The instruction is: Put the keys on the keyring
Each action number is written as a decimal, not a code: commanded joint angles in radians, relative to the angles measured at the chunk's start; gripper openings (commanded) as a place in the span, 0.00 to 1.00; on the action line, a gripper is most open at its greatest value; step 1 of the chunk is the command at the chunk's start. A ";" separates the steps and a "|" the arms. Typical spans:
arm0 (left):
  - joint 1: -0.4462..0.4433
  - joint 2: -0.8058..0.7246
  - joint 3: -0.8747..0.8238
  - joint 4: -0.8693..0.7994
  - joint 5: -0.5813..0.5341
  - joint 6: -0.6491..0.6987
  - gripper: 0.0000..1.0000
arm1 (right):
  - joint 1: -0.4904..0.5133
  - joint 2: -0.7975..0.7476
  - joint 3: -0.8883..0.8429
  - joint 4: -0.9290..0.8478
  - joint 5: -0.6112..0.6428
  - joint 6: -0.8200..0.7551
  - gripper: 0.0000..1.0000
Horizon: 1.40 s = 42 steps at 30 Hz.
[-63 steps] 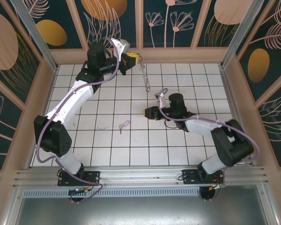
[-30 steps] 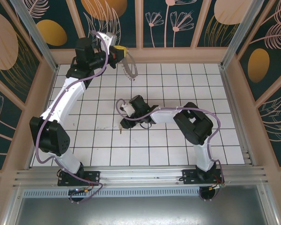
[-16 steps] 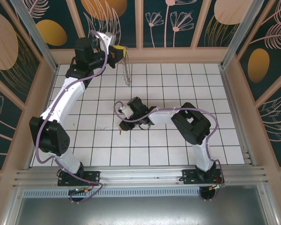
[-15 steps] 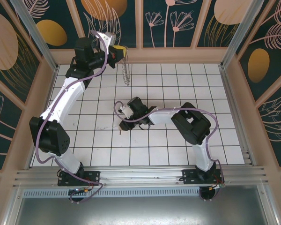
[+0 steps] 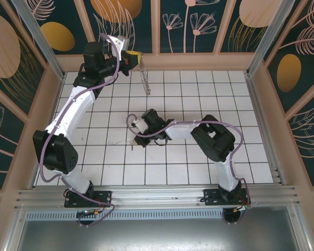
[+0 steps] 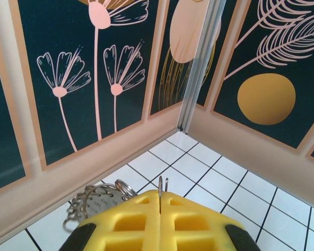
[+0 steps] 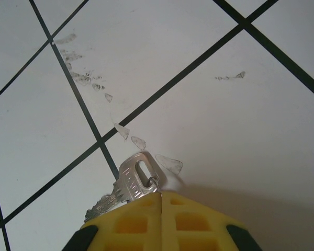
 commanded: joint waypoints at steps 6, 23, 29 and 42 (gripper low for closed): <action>0.009 -0.028 0.012 0.042 0.016 -0.016 0.00 | -0.071 -0.151 -0.142 0.070 -0.032 0.049 0.00; 0.009 -0.086 -0.132 0.122 0.059 -0.066 0.00 | -0.381 -0.502 -0.548 0.306 -0.024 0.279 0.00; 0.010 -0.125 -0.237 0.184 0.077 -0.106 0.00 | -0.421 -0.564 -0.606 0.321 0.030 0.330 0.00; 0.009 -0.141 -0.322 0.262 0.092 -0.158 0.00 | -0.486 -0.560 -0.617 0.147 0.185 0.514 0.00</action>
